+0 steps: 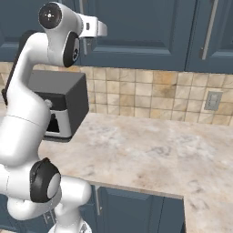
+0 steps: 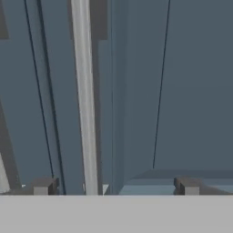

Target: Move the mustard and ketchup from the cabinet to the dining counter.

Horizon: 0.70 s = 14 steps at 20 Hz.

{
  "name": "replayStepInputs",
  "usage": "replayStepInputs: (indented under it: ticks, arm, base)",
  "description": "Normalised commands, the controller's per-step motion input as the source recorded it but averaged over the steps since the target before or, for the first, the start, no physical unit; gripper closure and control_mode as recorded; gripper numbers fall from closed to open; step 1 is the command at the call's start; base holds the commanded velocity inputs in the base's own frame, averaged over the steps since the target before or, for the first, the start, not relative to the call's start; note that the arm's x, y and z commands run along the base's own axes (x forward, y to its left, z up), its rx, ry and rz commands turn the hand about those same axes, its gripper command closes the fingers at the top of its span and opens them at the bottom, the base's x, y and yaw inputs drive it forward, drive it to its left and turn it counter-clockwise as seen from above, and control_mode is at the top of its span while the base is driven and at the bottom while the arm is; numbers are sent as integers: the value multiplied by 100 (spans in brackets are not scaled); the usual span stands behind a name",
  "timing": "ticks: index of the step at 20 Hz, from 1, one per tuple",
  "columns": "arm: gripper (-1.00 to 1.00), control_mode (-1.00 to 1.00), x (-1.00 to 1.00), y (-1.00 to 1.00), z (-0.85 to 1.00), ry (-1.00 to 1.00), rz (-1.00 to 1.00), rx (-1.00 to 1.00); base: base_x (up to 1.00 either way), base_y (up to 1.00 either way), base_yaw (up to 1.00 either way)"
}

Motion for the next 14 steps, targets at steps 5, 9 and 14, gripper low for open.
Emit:
replayStepInputs:
  ticks: [5, 9, 14]
  arm:
    - [-100, -100, 21, 2, 14, 0, 0, 5]
    - [-100, -100, 18, 5, 2, 0, 0, 5]
    - [-100, -100, 21, 4, -2, 0, 0, 7]
  base:
    - [0, 0, 0]
    - [0, 0, 0]
    - [0, 0, 0]
